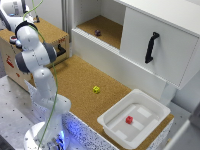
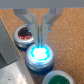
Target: Turn off the blue led light
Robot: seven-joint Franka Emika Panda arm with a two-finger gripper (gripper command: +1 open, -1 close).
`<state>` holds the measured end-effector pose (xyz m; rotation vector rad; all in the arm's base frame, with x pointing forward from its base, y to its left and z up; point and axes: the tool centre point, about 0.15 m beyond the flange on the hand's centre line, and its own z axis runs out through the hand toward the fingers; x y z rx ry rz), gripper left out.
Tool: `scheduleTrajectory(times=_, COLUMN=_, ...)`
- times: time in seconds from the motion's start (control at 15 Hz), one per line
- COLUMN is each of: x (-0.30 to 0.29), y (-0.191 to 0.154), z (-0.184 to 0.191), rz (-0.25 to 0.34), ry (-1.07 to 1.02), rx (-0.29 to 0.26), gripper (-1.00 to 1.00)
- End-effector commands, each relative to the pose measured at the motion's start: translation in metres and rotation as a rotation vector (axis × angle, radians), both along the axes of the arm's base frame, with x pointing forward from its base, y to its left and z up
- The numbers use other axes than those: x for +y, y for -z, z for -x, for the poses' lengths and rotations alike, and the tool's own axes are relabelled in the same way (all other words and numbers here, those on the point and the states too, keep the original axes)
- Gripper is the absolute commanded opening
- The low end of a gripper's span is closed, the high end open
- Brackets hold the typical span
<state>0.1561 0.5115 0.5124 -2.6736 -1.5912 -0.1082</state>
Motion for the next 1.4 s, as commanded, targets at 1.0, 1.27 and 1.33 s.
scheduleTrajectory(times=1.0, x=0.005, y=-0.024, z=-0.01, rz=0.065, ry=0.134, rx=-0.04, gripper=-1.0)
scheduleTrajectory(times=1.27, x=-0.002, y=-0.073, z=-0.014, rz=0.009, ry=0.138, rx=-0.012, gripper=1.0)
scheduleTrajectory(times=1.33, x=-0.002, y=-0.072, z=-0.016, rz=0.011, ry=0.151, rx=-0.022, gripper=1.0)
